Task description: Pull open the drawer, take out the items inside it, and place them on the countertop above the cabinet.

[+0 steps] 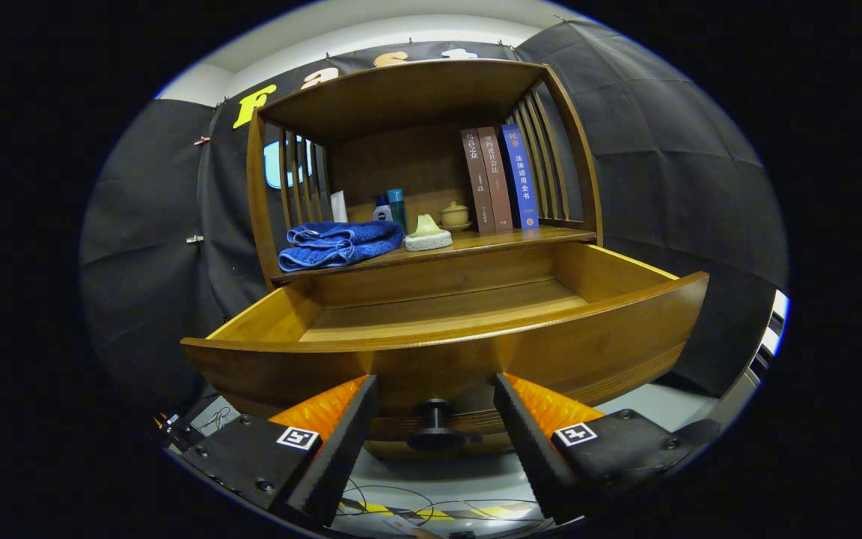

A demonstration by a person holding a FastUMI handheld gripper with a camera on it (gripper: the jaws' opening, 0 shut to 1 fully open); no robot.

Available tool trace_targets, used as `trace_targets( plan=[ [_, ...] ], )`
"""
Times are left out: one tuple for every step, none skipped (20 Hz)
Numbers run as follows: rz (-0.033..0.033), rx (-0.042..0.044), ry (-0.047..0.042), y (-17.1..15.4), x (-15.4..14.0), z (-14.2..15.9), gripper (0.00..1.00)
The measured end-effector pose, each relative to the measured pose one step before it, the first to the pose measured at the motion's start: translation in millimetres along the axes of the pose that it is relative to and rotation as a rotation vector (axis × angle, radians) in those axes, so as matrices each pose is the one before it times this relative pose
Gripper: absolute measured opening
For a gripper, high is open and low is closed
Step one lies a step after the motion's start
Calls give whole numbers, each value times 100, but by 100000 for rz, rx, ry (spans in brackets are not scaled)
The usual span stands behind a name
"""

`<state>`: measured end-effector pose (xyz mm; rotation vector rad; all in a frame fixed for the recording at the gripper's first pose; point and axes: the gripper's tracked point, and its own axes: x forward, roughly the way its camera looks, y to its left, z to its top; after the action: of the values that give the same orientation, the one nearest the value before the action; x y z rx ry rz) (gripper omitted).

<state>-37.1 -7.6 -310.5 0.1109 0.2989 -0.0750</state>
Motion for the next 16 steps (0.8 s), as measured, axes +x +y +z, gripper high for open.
trace_targets(
  plan=[
    [-43, -218, 321, 2, 46, 16, 99],
    [-128, -602, 142, -50, 63, 13, 99],
    [-95, -77, -337, -37, 19, 151, 99],
    [-106, 335, -346, -22, 199, 166, 99],
    [-61, 66, 111, 54, 370, 133, 99],
    [-3, -100, 624, 35, 501, 207, 99],
    [55, 70, 653, 5, 568, 128, 99],
    [45, -60, 469, 49, 710, 282, 99],
    [33, 45, 509, -29, 753, 258, 99],
    [28, 110, 448, 44, 807, 248, 99],
    [94, 175, 194, 20, 816, 314, 99],
    [88, 428, -571, 27, 811, 565, 99],
    [-95, 28, -1639, -19, 698, 765, 99],
    [15, 643, 1390, 48, 723, -159, 99],
    [44, 487, 77, 56, 711, 172, 99],
    [-119, -130, 256, -10, 806, 212, 99]
  ],
)
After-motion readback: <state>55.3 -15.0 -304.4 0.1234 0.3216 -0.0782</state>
